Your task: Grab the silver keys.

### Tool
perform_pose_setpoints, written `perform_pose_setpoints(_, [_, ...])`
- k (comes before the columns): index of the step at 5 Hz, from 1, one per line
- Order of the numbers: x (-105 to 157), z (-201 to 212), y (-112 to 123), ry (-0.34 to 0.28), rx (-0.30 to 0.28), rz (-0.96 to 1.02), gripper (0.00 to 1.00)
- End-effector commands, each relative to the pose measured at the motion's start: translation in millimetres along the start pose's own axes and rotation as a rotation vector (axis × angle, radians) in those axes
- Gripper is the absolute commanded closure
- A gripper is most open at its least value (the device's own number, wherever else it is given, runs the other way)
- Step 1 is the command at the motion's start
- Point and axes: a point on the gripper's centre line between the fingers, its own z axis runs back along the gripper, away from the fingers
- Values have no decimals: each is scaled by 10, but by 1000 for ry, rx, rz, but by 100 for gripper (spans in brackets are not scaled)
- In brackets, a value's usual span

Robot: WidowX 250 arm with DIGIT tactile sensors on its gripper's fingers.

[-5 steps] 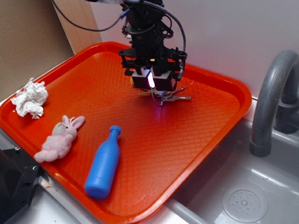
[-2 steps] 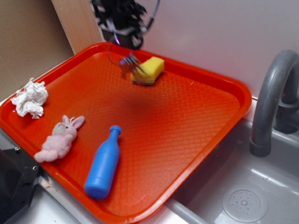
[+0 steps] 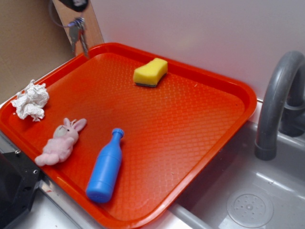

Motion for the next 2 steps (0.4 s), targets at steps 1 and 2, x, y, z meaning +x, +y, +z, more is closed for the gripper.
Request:
perform_pose_setpoints(1, [-335,177,182,-41,45,40,100])
perform_pose_setpoints(2, [-440,232,169,-51,29,46,100])
